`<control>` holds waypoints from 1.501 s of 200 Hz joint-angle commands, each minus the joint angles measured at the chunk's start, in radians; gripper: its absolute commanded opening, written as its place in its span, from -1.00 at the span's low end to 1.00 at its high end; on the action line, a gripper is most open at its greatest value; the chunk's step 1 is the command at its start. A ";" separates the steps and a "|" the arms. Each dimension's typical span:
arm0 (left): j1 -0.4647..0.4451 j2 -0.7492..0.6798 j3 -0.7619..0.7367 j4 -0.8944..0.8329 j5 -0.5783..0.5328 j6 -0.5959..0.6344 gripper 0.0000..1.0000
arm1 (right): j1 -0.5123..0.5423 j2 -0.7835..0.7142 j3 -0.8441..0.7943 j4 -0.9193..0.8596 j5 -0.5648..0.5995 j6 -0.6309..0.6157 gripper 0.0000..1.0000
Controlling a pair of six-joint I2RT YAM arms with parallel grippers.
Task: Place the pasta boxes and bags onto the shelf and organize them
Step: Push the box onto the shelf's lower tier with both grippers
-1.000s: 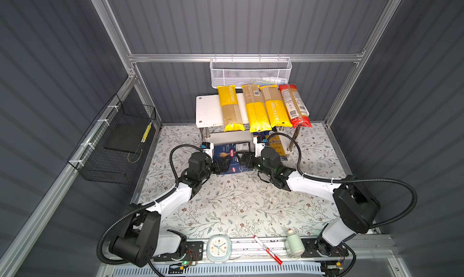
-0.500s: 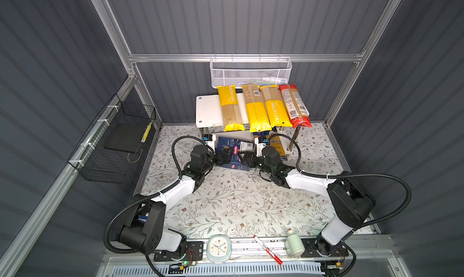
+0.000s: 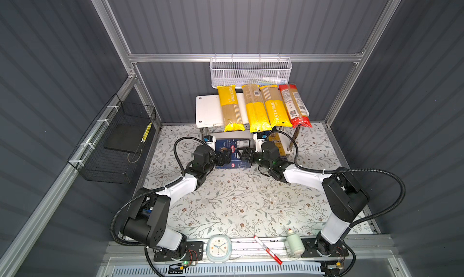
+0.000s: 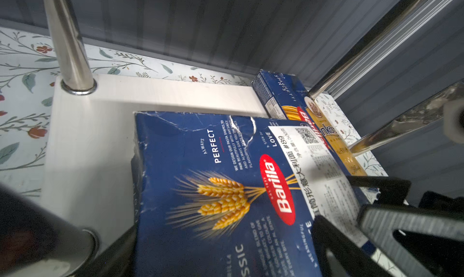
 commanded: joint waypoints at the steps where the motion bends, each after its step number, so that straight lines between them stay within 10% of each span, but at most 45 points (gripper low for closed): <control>1: -0.044 0.009 0.093 0.029 0.060 0.050 0.99 | 0.017 0.008 0.070 0.082 -0.137 -0.004 0.75; 300: -0.003 -0.122 0.103 -0.252 -0.090 0.114 0.99 | -0.017 -0.245 -0.123 -0.167 -0.065 -0.090 0.77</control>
